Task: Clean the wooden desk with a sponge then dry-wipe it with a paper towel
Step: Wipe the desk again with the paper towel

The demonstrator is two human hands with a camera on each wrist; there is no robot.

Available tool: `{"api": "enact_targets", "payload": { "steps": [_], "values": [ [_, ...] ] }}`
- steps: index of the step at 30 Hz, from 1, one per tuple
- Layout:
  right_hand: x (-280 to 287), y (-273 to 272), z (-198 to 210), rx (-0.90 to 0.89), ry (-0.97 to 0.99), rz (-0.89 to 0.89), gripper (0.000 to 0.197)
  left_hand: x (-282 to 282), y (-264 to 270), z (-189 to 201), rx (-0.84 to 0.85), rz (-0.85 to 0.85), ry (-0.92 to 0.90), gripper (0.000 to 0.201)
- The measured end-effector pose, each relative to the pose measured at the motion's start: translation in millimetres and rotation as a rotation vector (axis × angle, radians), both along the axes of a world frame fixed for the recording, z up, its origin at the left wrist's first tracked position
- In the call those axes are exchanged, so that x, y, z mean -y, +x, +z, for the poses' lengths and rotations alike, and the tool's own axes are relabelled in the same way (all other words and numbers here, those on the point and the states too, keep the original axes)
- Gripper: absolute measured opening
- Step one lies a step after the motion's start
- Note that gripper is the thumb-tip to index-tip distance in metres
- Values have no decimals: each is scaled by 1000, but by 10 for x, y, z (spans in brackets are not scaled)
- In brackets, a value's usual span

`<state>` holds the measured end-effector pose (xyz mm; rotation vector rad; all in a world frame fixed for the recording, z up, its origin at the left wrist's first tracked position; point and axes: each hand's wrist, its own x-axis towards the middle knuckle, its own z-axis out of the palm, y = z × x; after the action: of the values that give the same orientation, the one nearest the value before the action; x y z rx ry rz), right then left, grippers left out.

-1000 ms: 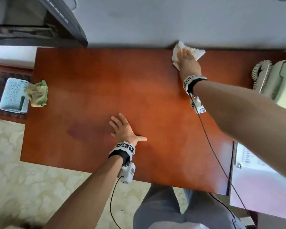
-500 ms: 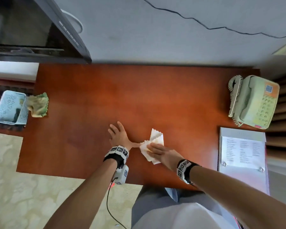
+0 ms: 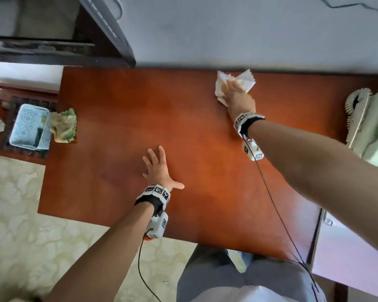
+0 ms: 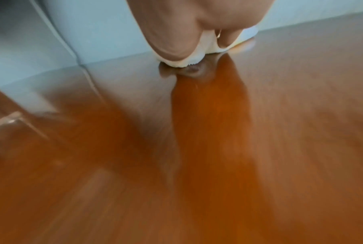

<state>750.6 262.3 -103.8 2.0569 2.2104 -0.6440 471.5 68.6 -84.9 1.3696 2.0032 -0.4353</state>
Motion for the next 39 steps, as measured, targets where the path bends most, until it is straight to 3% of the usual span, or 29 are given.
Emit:
{"api": "enact_targets", "payload": {
  "steps": [3,7,9,12,16,20,23,26,29,32,34,39],
  "values": [
    [-386,10,35,103,-19,24,71,-8,-22,-46,7,-2,6,162],
    [-237,-118,90,122,11,3,64,-8,-30,-45,20,-3,-7,162],
    [100,-205,-57,97,8,112,59,-18,-29,-23,16,-6,-20,161],
    [811,-401,-280,38,-39,317,70,-30,-28,7,21,-12,-38,161],
    [1881,-596,-146,-85,-74,530,83,-26,-35,62,29,-22,-45,162],
    [2885,-651,-131,-224,-115,598,85,-21,-34,111,42,-21,-58,161],
    [3219,-594,-256,-250,-136,567,86,-30,-19,124,32,-30,-57,161],
    [3061,-548,-157,-222,-114,582,85,-26,-34,116,25,-41,-52,162],
    [2582,-553,-173,-156,-97,418,75,-24,-29,94,12,-71,-54,162],
    [1888,-610,-208,-101,-59,272,67,-94,-141,170,-13,-148,-59,153],
    [1302,-584,-208,-61,-26,160,74,-190,-337,246,-11,-222,-22,144],
    [43,-535,-144,25,39,-42,76,-454,-876,247,-64,-198,-6,157]
  ]
}}
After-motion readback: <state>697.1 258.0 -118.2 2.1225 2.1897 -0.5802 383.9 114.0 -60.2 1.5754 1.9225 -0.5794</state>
